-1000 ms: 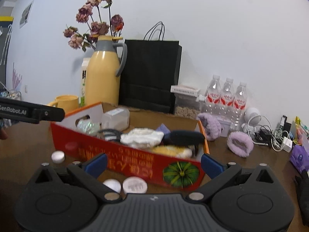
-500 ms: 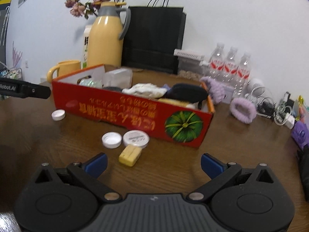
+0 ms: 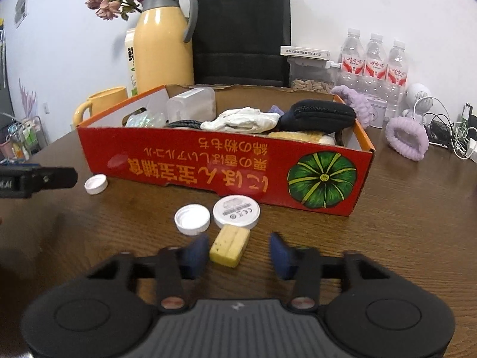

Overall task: Organize objects
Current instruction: 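Grasp the yellow soap bar with the right gripper and lift it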

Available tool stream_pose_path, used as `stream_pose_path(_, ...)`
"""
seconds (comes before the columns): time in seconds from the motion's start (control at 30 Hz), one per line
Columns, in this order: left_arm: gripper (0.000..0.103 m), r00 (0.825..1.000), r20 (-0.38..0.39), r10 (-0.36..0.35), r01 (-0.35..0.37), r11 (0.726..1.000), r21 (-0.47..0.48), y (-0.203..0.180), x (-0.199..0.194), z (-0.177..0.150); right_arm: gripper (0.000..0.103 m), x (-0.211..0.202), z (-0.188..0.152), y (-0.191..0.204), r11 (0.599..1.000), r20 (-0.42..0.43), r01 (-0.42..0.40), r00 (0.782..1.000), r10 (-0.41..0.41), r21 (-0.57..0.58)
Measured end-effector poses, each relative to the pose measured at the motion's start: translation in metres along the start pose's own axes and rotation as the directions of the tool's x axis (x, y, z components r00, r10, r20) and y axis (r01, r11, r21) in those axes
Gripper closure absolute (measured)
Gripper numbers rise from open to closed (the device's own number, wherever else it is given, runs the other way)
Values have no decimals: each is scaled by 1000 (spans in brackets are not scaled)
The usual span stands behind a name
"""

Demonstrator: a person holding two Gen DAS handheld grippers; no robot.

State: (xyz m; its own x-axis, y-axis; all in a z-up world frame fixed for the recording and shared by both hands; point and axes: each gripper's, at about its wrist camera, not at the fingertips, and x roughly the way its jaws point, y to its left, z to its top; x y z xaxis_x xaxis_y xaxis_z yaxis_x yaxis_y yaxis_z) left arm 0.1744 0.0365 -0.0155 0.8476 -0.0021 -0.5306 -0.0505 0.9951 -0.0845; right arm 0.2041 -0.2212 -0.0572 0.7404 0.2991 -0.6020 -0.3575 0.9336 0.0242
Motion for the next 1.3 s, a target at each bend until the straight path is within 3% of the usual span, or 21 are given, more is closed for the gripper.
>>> stream_pose_path(0.03,0,1000,0,2,-2,1000,0,0,0,0,80,0,0,1,1000,1,-4,1000,4,-7)
stream_pose_path(0.27,0,1000,-8,19,-19,1000,-2,0,2,-2,81,-2,1,0,1000,12,-4,1000,4,-2)
stream_pose_path(0.6,0,999,-17,43,-43,999,-4,1,6,-3,81,-20,-1,3,999,132,39,991,-37,-9)
stream_pose_path(0.83,0,998,-23,59,-59,998,2,0,8,-5,81,-33,-3,6,996,229,88,970,-81,-22)
stream_pose_path(1.3,0,986,-114,119,-116,993,30,-6,42,4,81,-42,-4,4,996,271,85,959,-78,-14)
